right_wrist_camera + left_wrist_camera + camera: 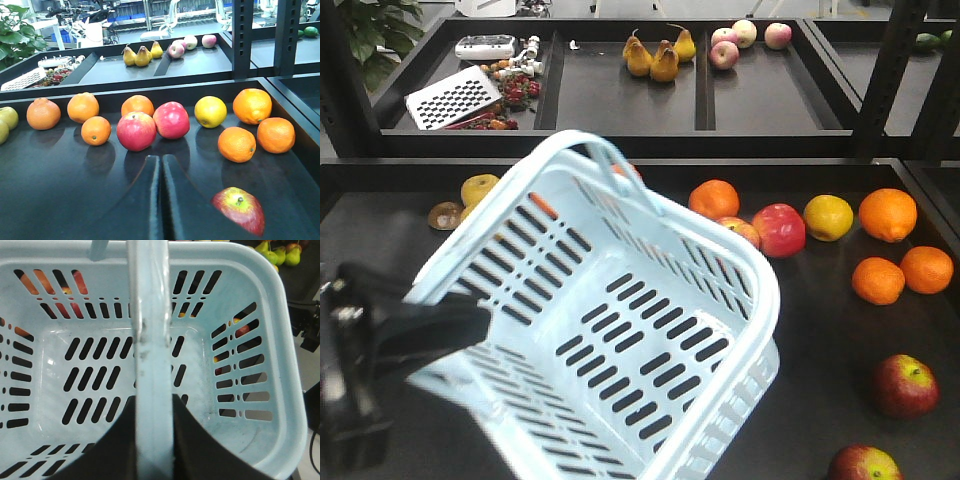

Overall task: Pick three apples into basket with both arms
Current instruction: 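Lower the light-blue basket onto the table with the left gripper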

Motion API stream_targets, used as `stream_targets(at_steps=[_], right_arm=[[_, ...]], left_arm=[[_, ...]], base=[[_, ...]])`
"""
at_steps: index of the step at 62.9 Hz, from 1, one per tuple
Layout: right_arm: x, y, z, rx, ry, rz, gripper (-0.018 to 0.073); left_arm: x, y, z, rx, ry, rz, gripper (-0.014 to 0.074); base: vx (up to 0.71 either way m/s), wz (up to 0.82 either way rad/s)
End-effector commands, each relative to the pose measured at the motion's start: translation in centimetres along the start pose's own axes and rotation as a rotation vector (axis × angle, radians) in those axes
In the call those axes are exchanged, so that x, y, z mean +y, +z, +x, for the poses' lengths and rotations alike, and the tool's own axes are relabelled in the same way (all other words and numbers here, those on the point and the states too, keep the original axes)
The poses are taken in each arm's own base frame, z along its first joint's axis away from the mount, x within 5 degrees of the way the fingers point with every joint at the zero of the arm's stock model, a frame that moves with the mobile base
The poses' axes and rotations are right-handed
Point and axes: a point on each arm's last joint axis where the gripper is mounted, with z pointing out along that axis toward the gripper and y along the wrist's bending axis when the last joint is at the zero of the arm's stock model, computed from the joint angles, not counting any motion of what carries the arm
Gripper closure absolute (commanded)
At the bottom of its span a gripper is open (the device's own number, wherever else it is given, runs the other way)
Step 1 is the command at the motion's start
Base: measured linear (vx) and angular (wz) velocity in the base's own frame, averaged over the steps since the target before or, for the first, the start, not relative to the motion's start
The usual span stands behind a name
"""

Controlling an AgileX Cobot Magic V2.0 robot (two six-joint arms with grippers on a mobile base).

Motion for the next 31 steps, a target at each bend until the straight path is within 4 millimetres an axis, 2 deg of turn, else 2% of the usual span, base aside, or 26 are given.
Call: stream_targets(at_steps=[1, 11, 22, 31], right_arm=[[0.1, 0.0, -0.3, -0.074, -0.012, -0.007, 0.0566], [0.1, 0.0, -0.3, -0.074, -0.012, -0.007, 0.0566], [0.1, 0.0, -0.3, -0.074, -0.012, -0.007, 0.0566], [0.1, 0.0, -0.3, -0.074, -0.012, -0.007, 0.0566]], left_arm=[[0.6, 1.0, -2.8, -0.035, 0.049, 0.024, 0.0603], [2.4, 4.3, -3.8, 0.122, 0.176, 0.066, 0.0603], [4.5, 7.1, -4.7, 0.183, 0.282, 0.055, 0.0603], [5.9, 9.4, -5.3, 0.231, 0.302, 0.076, 0.0603]], base=[[0.0, 0.0], [0.0, 0.0], [0.0, 0.0], [0.0, 0.0]])
